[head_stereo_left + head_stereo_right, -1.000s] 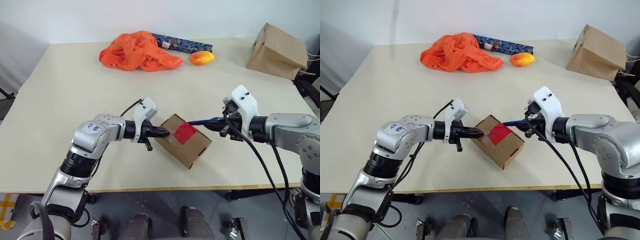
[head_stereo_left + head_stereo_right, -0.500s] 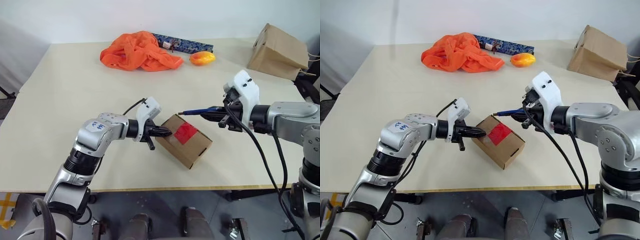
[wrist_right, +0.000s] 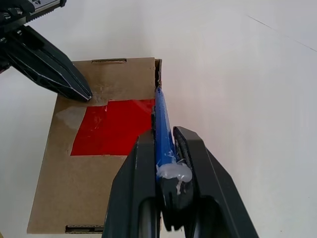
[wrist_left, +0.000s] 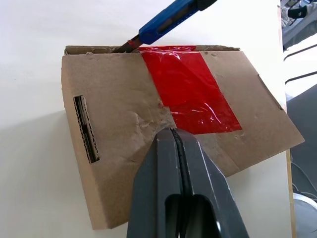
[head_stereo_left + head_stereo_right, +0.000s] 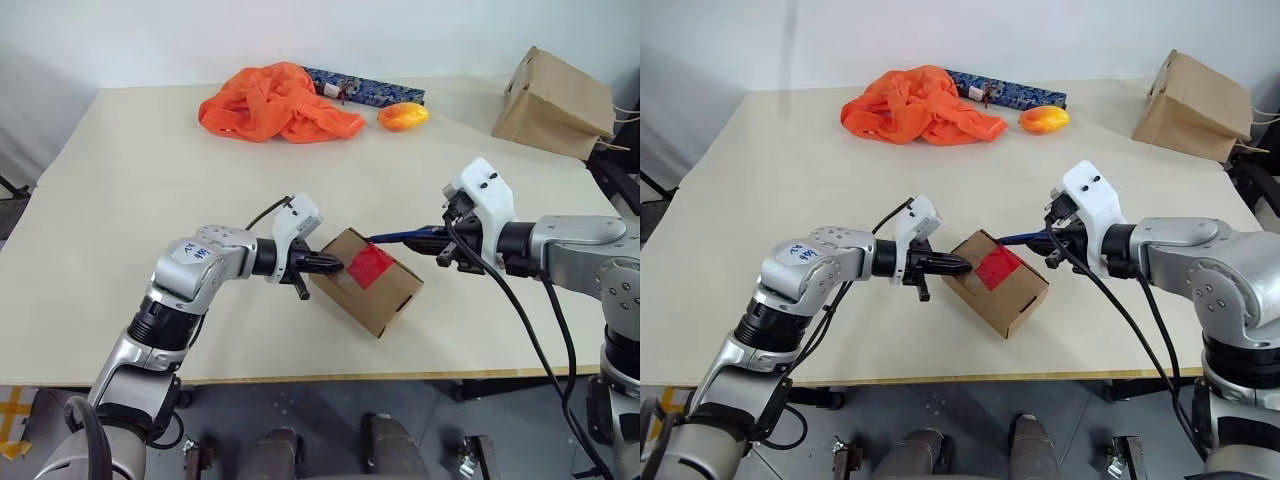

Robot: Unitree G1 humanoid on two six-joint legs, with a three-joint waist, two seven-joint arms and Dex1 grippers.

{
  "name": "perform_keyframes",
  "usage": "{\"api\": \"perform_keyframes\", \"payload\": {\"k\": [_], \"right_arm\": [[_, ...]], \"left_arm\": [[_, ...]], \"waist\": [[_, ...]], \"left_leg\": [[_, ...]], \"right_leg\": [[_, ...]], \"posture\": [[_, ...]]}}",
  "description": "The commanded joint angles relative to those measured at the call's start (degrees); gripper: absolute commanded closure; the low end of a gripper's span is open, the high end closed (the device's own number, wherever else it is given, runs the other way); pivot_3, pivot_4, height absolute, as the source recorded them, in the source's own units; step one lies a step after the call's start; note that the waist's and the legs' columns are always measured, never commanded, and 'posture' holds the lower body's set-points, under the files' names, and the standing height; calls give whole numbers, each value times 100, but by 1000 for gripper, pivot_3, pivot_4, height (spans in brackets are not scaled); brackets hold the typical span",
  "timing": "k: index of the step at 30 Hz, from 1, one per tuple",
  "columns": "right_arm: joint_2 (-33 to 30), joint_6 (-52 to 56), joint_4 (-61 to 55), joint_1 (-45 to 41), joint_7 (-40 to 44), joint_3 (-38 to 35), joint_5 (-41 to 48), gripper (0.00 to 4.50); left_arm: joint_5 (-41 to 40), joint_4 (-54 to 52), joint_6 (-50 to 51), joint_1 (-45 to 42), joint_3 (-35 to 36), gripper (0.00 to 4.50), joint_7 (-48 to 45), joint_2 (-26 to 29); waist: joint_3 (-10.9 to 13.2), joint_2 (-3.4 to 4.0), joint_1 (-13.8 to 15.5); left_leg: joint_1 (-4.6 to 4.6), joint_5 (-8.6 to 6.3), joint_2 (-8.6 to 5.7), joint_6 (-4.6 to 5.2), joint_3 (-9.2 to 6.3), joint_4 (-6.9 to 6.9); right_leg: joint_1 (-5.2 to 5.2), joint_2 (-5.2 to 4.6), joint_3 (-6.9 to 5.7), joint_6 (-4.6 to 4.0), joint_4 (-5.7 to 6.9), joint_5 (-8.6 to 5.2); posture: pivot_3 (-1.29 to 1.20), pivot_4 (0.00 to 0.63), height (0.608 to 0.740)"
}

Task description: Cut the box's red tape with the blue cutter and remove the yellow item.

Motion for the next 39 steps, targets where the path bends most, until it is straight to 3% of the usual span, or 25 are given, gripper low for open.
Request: {"api": "perform_keyframes", "payload": {"k": [1, 11, 26, 33, 39], "right_arm": [[-97, 197, -325, -188, 50, -127, 186, 4349], [-51, 826, -468, -329, -101, 1, 356, 4349], [-1450, 826, -349, -123, -307, -21, 1679, 4349], [-867, 826, -48, -48, -1469, -139, 2838, 4349], [-1131, 826, 192, 178, -2474, -185, 4065, 4349]], "left_arm": [[270, 180, 155, 66, -305, 4500, 102, 18], [386, 221, 625, -121, -696, 4500, 255, -48], [493, 290, 1121, -239, -1052, 4500, 477, -81], [632, 419, 1159, -333, -1209, 4500, 585, -143], [788, 612, 1145, -370, -1290, 4500, 731, -250]], "waist": [[0, 0, 1], [-5, -5, 47], [-23, -28, 118], [-68, -75, 117], [-71, -76, 115]], "left_leg": [[0, 0, 0, 0, 0, 0], [2, 0, -1, 1, 0, 0], [5, -1, -1, 2, -2, -1], [21, -1, 4, 1, -1, -1], [93, -3, 10, 5, -5, -16]], "right_leg": [[0, 0, 0, 0, 0, 0], [3, -1, 2, 0, 0, 0], [10, -1, 0, 0, -9, 0], [22, 0, 3, 0, -27, 0], [121, 2, 30, -6, -77, -3]], "posture": [[0, 150, 740], [0, 150, 740], [0, 150, 740], [0, 150, 740], [0, 150, 740]]}}
